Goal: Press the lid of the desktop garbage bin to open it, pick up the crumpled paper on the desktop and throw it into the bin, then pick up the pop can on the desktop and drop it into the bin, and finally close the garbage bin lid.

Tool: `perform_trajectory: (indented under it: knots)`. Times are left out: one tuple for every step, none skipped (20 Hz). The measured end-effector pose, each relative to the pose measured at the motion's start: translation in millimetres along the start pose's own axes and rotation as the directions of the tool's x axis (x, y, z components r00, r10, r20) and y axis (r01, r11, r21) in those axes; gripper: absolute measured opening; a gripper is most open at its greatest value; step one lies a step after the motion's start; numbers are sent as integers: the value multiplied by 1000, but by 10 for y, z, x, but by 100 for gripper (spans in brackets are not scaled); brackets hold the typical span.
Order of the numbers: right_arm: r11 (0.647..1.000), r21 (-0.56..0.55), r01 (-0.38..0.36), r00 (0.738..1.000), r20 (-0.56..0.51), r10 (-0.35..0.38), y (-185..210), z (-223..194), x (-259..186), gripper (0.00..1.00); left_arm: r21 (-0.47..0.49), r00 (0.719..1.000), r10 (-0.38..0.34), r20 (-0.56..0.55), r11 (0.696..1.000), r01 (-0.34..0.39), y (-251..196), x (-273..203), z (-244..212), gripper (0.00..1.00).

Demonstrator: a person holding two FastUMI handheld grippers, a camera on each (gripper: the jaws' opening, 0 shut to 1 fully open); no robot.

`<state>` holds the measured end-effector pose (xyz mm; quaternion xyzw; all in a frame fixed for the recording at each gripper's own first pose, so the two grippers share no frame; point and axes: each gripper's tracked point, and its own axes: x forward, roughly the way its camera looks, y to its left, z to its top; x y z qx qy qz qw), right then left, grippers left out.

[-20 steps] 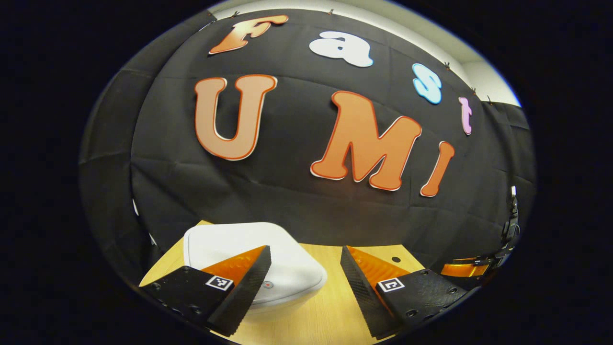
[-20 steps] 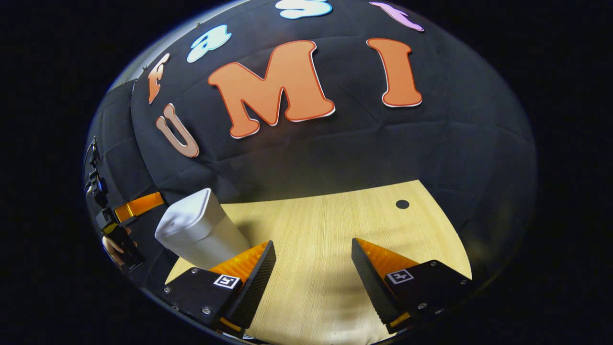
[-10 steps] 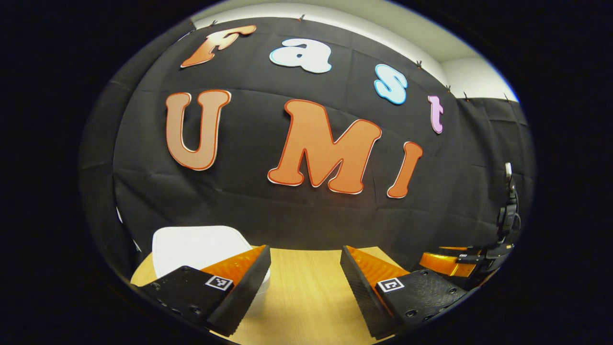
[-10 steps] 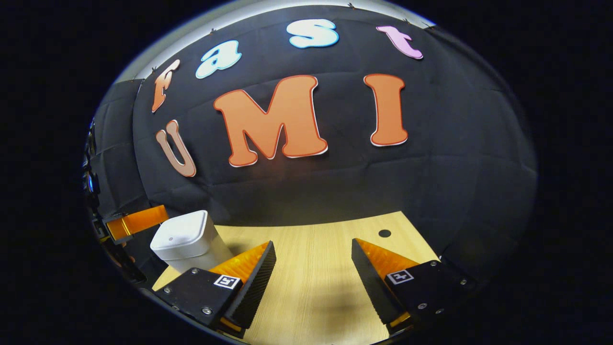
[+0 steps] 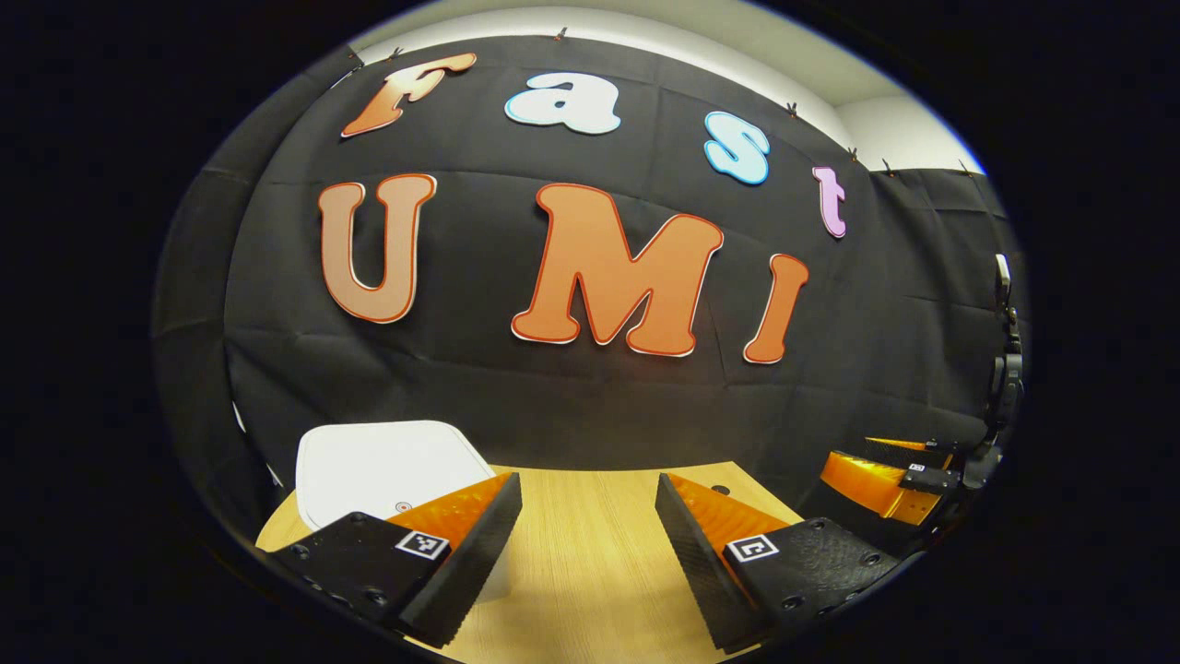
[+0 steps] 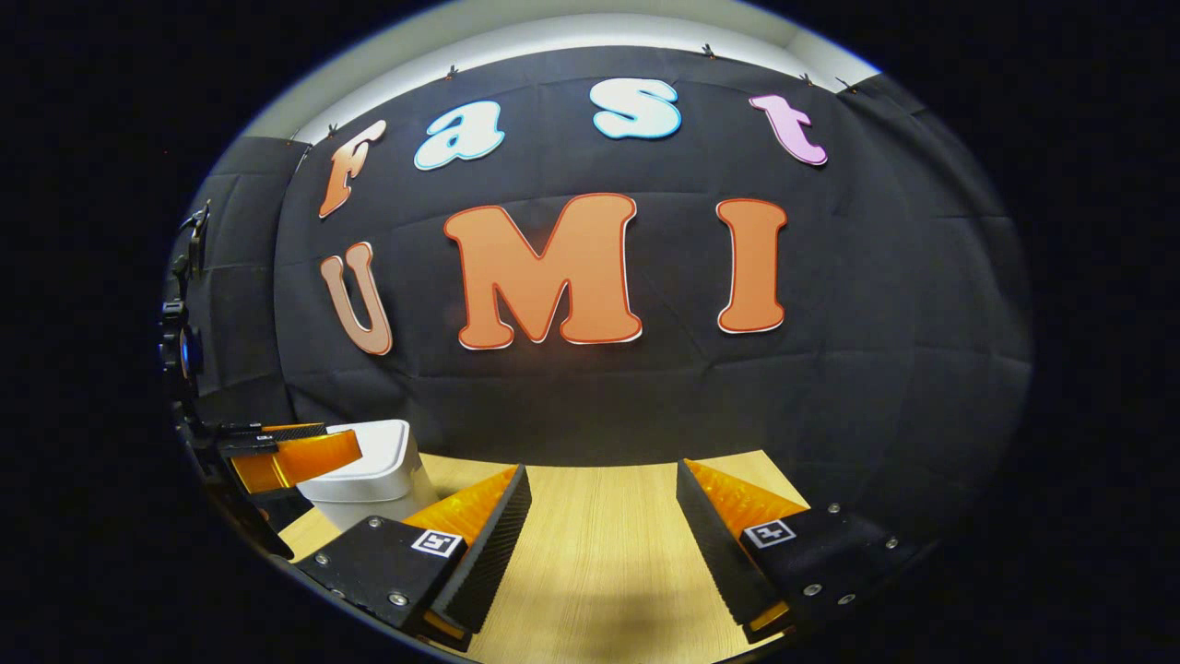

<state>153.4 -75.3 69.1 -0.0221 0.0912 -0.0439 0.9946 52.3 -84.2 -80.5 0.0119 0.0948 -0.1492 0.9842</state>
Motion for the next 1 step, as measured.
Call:
perform_trajectory:
  knots:
    - [1000, 2, -1, 1000, -2, 1, 0, -6, -3, 95, 3, 1000, 7, 4, 1000, -7, 21, -7, 16, 94]
